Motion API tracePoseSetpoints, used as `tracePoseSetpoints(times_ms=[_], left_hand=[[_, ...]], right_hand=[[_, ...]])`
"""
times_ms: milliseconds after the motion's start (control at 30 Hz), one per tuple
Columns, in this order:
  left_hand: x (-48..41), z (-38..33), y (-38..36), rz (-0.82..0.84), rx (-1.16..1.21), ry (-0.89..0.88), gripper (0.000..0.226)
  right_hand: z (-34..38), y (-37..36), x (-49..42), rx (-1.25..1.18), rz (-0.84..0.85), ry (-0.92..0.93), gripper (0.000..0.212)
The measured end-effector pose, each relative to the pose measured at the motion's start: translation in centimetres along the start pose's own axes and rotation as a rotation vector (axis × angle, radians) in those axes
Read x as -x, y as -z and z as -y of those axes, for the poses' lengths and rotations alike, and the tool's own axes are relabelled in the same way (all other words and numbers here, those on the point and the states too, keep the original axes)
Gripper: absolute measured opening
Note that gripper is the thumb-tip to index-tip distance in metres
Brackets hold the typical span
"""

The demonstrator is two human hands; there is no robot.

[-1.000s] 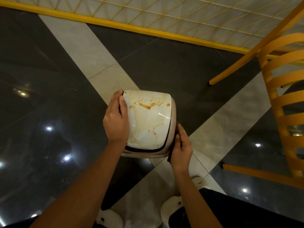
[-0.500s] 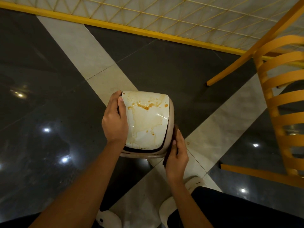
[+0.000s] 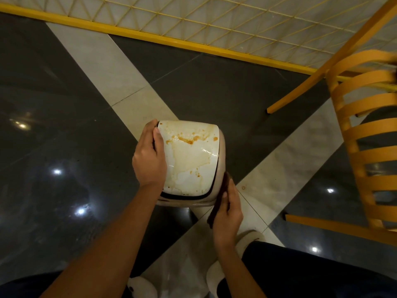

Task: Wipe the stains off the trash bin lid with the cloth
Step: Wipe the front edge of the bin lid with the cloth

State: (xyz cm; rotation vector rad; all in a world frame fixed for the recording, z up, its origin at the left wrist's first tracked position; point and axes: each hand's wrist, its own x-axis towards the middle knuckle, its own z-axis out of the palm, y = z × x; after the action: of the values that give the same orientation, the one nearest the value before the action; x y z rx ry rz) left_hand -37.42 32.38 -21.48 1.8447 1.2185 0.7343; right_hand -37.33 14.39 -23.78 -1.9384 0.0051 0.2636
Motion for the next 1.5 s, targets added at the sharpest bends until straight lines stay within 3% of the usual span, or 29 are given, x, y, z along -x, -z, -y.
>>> tracePoseSetpoints(times_ms=[100, 333, 433, 600, 800, 1067, 1300, 1500], left_hand=[[0.0, -0.1, 0.0, 0.008, 0.01, 0.002, 0.038], [0.0, 0.1, 0.0, 0.007, 0.006, 0.003, 0.037], [0.1, 0.1, 0.0, 0.013, 0.006, 0.003, 0.038], [0.0, 0.0, 0.0, 0.011, 0.0, 0.003, 0.037], [0.0, 0.2, 0.0, 0.008, -0.013, -0.011, 0.037], [-0.1, 0.1, -0.1, 0.009, 0.003, -0.011, 0.039], [0.0, 0.1, 0.0, 0.007, 0.004, -0.008, 0.038], [0.0, 0.0, -0.1, 0.006, 0.009, -0.009, 0.038]], right_hand=[[-0.1, -0.3, 1.5, 0.003, -0.049, -0.037, 0.04], [1.2, -0.4, -4.2, 0.08, 0.066, -0.097, 0.036], [1.3, -0.5, -1.1, 0.007, -0.01, -0.053, 0.038], [1.9, -0.6, 1.9, -0.153, -0.077, -0.166, 0.037], [4.6, -0.6, -2.5, -0.176, -0.038, -0.068, 0.035], [1.8, -2.7, 4.0, -0.141, -0.185, -0.097, 0.042], [4.3, -2.2, -1.5, -0.114, -0.119, 0.075, 0.038], [2.3, -2.3, 2.5, -0.075, -0.113, 0.084, 0.043]])
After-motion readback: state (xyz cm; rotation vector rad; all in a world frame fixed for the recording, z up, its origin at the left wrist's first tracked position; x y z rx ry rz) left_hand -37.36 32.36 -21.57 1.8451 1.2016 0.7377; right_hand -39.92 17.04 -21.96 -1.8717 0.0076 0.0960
